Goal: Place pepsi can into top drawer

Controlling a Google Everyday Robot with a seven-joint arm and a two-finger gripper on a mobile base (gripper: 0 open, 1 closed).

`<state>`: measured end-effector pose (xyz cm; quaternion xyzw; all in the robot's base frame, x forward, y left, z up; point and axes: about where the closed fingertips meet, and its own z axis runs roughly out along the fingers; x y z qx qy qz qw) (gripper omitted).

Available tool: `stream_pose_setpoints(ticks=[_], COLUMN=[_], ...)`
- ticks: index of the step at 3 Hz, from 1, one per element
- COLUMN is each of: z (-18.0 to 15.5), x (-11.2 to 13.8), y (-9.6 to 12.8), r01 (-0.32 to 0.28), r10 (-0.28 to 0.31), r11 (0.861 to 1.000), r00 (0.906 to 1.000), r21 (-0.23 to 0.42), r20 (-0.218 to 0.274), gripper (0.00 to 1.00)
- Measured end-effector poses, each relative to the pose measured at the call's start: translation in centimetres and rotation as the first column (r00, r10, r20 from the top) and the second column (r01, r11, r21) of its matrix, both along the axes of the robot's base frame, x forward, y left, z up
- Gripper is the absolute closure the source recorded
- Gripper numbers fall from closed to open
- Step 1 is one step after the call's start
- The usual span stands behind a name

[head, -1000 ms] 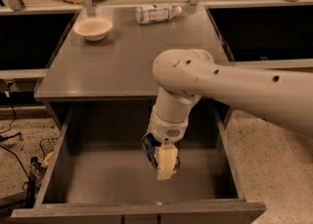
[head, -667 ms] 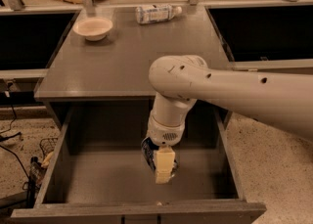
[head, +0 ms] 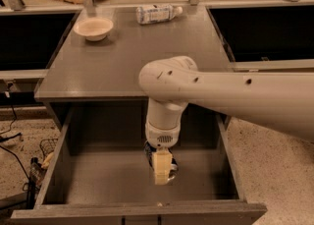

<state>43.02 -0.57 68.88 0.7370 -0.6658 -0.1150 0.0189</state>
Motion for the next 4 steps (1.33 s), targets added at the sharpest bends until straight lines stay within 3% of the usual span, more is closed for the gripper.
stream_pose_setpoints(ticks=[1,2,3,4], z=[-1.8,-2.5,-3.2,-4.8], x=[0.9,1.2,1.2,0.8], y=[-0.3,-0.6,-0.7,-2.5], r01=[0.057,0.180,0.274,0.259], r10=[-0.053,-0.170,-0.270,-0.267], r11=[0.986,0.956,0.938,0.952], r00=[0.9980,0.9835,0.9617,0.9635], r21=[-0.155,-0.234,-0.215,-0.165], r20=[0.034,0.062,0.046,-0.023], gripper=[1.00,1.00,1.00,1.00])
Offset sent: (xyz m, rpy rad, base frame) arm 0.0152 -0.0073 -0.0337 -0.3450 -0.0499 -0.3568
